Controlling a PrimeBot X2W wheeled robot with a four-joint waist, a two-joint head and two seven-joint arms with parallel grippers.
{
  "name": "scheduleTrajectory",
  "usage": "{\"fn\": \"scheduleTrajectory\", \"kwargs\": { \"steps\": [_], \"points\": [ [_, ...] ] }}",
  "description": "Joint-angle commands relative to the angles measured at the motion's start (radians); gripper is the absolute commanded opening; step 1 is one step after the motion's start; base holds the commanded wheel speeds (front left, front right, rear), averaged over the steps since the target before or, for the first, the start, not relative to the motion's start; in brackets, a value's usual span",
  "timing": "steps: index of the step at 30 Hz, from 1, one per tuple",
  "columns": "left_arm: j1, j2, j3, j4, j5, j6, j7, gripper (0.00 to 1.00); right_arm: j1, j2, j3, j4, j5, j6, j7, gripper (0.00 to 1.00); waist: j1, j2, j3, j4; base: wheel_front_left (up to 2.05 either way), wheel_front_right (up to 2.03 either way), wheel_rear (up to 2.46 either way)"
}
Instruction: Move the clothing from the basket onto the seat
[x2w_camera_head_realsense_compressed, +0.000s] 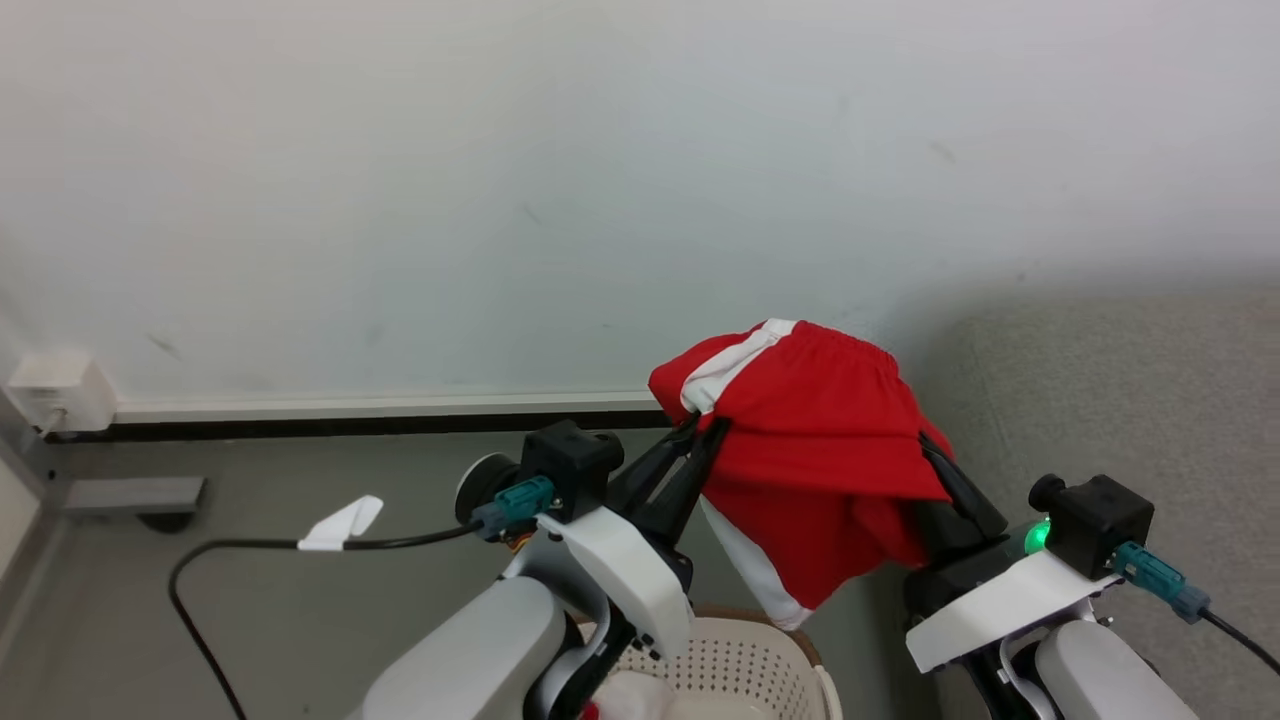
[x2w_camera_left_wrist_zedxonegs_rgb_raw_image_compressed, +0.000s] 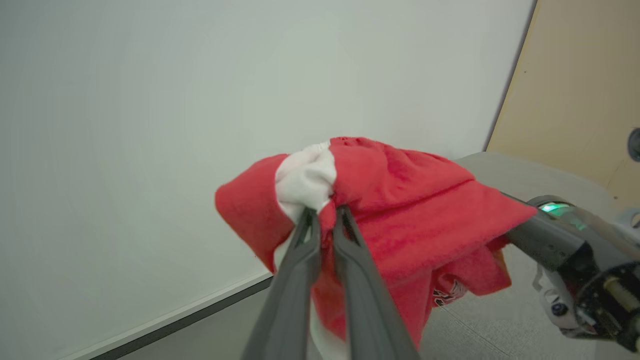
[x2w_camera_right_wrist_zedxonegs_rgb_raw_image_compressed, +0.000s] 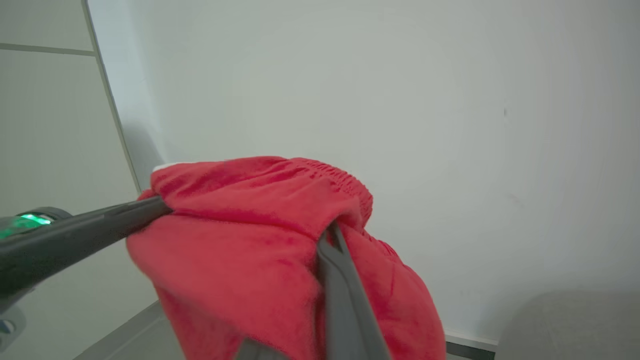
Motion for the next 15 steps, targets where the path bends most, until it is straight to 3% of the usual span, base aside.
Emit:
{"fn": "scheduleTrajectory", "kwargs": {
  "steps": [1, 15],
  "points": [
    [0.015, 0.007, 0.001, -0.001, 0.008, 0.002, -0.004, 1.0, 0.01, -0.011, -0.009, -0.009, 0.01, -0.002, -0.003, 0.0, -0.0001, -0.0001, 0.01, -0.027, 0.0, 0.0, 0.0],
    [0.038, -0.003, -0.045, -0.002, 0.024, -0.013, -0.018, 1.0, -0.005, -0.05, -0.149, -0.107, 0.012, -0.002, -0.003, 0.0, -0.0001, -0.0001, 0.055, -0.246, 0.0, 0.0, 0.0]
  ]
}}
